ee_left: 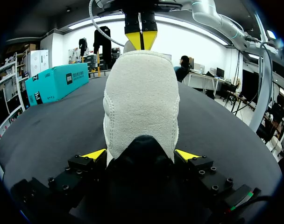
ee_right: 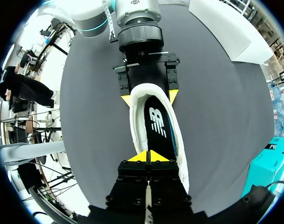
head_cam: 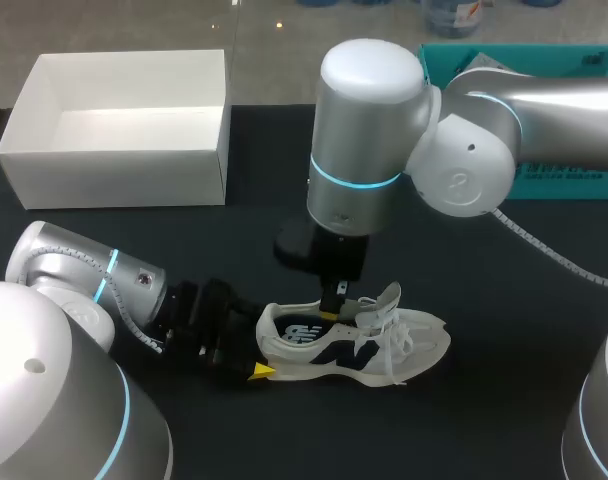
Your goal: Take the shoe out of the shoebox, open the shoe tongue, remove and reinsert the insole, then place the shoe into the shoebox
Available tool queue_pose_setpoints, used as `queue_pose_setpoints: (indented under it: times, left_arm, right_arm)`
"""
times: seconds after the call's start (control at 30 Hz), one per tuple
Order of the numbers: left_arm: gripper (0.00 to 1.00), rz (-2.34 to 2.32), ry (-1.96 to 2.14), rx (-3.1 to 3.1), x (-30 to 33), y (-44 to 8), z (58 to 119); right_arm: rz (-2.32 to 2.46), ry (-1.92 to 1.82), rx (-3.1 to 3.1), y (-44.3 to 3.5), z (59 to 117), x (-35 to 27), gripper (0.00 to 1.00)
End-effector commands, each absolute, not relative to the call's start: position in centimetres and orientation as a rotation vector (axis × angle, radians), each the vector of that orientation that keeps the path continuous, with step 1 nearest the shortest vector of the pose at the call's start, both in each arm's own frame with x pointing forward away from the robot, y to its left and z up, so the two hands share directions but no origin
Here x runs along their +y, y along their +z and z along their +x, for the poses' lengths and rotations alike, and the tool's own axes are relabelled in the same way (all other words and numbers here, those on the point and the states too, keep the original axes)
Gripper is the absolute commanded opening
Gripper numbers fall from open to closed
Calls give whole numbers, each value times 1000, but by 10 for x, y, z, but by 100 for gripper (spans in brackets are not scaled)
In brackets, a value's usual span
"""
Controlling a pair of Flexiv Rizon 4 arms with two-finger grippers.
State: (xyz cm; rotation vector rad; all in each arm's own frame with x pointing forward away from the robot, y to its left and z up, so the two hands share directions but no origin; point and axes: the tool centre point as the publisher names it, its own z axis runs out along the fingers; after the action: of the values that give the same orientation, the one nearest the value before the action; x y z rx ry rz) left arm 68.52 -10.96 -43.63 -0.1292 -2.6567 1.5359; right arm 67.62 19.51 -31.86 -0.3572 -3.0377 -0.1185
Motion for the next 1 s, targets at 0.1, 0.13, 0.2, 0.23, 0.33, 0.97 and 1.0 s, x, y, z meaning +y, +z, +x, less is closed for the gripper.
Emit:
queue_pose_setpoints:
  times: [0.1,0.13,0.2,0.23,0.33,0.97,1.0]
  left_arm:
    - [0,-128,1531,-2660,-111,-445,684]
    - [0,-128,1531,-2660,-111,-445,684]
    - [0,-128,1531,-2660,-111,-445,684]
    - [0,-128,1531,-2660,-111,-445,684]
    - [0,-128,1531,-2660,-111,-445,684]
    - [0,-128,1531,-2660,-111,-445,684]
    - [0,-128,1531,-2660,-111,-445,684]
  right_arm:
    - [-357,-81,-3040,-325,679,197,0]
    - [-359,-73,-3043,-326,679,196,0]
    - [-359,-66,-3049,-325,681,196,0]
    - [-362,-55,-3050,-325,681,196,0]
    - [-381,-48,-3052,-327,683,198,0]
    - [-408,69,-3029,-345,708,181,0]
    - [-410,70,-3029,-346,709,180,0]
